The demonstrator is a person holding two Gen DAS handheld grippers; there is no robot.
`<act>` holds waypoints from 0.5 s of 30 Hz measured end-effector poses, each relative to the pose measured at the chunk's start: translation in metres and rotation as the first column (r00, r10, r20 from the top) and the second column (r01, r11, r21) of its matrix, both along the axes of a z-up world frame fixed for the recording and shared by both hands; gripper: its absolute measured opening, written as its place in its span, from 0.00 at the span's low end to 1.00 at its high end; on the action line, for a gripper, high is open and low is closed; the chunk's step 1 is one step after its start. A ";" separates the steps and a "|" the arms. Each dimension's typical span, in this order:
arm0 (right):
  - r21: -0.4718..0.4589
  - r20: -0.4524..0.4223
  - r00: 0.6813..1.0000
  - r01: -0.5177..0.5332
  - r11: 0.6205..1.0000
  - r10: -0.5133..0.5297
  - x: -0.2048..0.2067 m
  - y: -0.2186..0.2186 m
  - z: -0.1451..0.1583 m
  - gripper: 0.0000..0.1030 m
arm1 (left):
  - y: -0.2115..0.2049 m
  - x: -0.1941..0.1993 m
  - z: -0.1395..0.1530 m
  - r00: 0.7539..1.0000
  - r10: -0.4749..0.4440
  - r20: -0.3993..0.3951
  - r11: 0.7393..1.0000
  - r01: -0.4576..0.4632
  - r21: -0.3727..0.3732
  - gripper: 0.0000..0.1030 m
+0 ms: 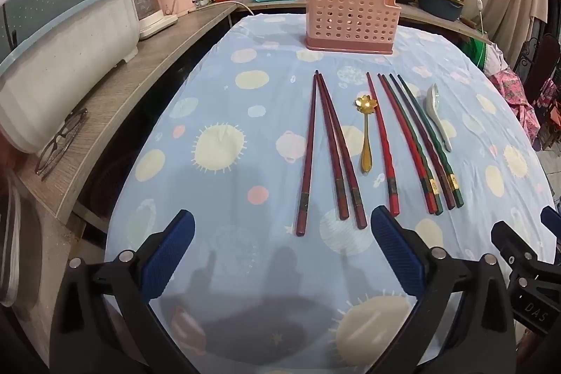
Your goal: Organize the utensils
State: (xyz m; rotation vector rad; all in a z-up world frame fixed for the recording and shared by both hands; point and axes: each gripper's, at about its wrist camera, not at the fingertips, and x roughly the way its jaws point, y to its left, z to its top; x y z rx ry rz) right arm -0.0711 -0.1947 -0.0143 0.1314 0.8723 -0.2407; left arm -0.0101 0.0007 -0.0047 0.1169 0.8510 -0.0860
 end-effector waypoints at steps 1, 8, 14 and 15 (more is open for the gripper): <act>0.001 0.000 1.000 -0.002 1.000 0.002 0.000 0.000 0.000 0.93 | -0.001 -0.001 0.000 1.000 -0.009 0.001 1.000 0.009 -0.005 0.93; 0.001 0.001 1.000 -0.007 1.000 0.007 -0.002 0.001 -0.001 0.93 | 0.000 -0.005 0.003 0.999 -0.028 0.025 0.999 0.028 -0.016 0.93; -0.008 0.006 1.000 -0.008 1.000 0.008 -0.004 0.001 0.000 0.93 | -0.005 -0.008 0.002 0.999 -0.031 0.031 1.000 0.031 0.001 0.93; -0.008 0.007 1.000 -0.006 1.000 0.006 -0.005 0.001 0.001 0.93 | -0.006 -0.008 0.002 0.999 -0.033 0.032 0.999 0.032 0.008 0.93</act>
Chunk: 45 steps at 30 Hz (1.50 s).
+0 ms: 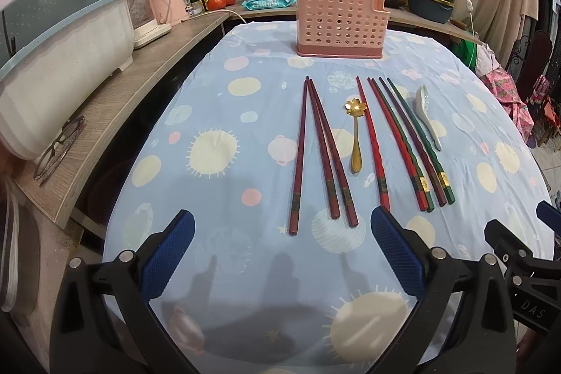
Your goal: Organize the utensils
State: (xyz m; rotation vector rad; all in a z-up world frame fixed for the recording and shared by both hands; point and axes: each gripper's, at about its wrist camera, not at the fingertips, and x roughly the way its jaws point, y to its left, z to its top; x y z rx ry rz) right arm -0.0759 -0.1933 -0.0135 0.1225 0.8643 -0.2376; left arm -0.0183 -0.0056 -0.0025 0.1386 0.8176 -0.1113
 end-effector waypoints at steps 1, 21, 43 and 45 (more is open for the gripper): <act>0.001 0.001 1.000 0.001 1.000 -0.001 0.000 0.000 0.000 0.93 | -0.001 0.000 0.000 1.000 -0.001 0.001 1.000 0.001 0.005 0.93; -0.003 0.007 1.000 0.008 1.000 -0.008 -0.001 0.000 0.002 0.93 | 0.004 0.000 0.000 1.000 0.003 -0.002 1.000 -0.003 0.001 0.93; 0.002 0.013 1.000 0.014 1.000 -0.014 -0.006 0.000 0.003 0.93 | 0.005 -0.008 0.003 1.000 0.004 0.004 1.000 -0.004 -0.001 0.93; 0.003 0.013 1.000 0.015 1.000 -0.015 -0.006 0.000 0.003 0.93 | 0.005 -0.008 0.003 1.000 0.004 0.003 1.000 -0.004 -0.001 0.93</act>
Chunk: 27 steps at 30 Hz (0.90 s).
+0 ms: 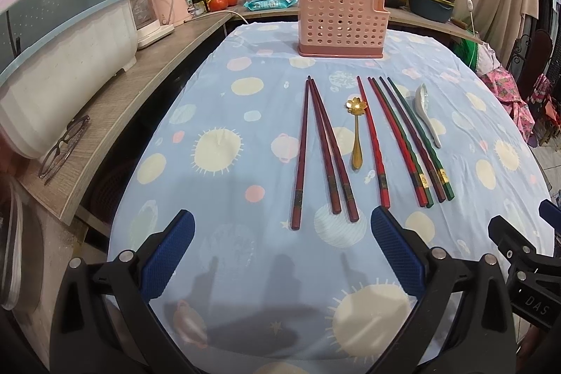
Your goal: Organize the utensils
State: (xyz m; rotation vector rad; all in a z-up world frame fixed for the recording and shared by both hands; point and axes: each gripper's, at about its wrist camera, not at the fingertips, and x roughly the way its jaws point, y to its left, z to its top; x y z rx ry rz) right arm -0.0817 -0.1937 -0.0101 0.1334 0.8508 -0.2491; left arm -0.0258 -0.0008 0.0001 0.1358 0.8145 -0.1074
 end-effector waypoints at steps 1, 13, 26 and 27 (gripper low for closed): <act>-0.001 0.000 1.000 0.001 1.000 -0.001 0.000 0.000 0.000 0.93 | 0.000 0.000 0.000 1.000 -0.001 0.000 1.000 0.001 0.000 0.93; 0.000 -0.001 1.000 0.000 1.000 0.000 0.000 0.000 0.000 0.93 | 0.000 0.000 0.000 1.000 0.001 -0.006 1.000 -0.001 -0.003 0.93; 0.000 -0.001 1.000 0.000 1.000 0.000 0.000 0.000 0.000 0.93 | 0.000 0.001 -0.003 1.000 0.002 -0.015 1.000 -0.002 -0.010 0.93; 0.000 -0.001 1.000 0.000 1.000 0.000 0.000 0.000 0.000 0.93 | 0.000 0.001 -0.004 1.000 0.003 -0.016 1.000 -0.003 -0.010 0.93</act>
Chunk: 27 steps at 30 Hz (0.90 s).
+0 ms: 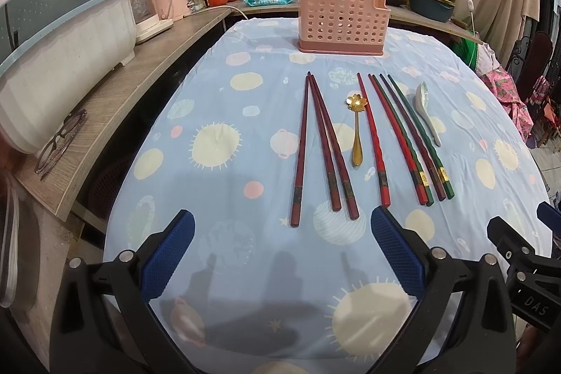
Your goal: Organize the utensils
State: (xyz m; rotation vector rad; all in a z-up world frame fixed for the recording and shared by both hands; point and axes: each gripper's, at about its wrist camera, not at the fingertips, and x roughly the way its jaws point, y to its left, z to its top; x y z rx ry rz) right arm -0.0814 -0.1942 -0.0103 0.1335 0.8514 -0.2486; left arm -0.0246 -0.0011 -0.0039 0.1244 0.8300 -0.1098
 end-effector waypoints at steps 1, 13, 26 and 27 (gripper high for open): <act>0.000 0.000 1.000 0.000 1.000 0.000 0.000 0.000 0.000 0.93 | 0.000 0.000 0.000 1.000 0.000 0.000 1.000 0.000 -0.001 0.93; 0.031 -0.008 1.000 0.025 0.999 -0.025 0.003 -0.005 -0.009 0.92 | 0.014 0.013 -0.007 0.998 0.043 -0.034 0.998 -0.044 -0.045 0.93; 0.101 -0.021 0.997 0.072 0.992 -0.070 0.041 -0.037 -0.021 0.79 | 0.019 0.050 -0.037 0.996 0.031 -0.083 0.999 -0.033 -0.023 0.75; 0.104 -0.020 0.998 0.069 0.992 -0.067 0.045 -0.037 -0.022 0.78 | 0.018 0.054 -0.040 0.995 0.023 -0.094 0.999 -0.026 -0.028 0.72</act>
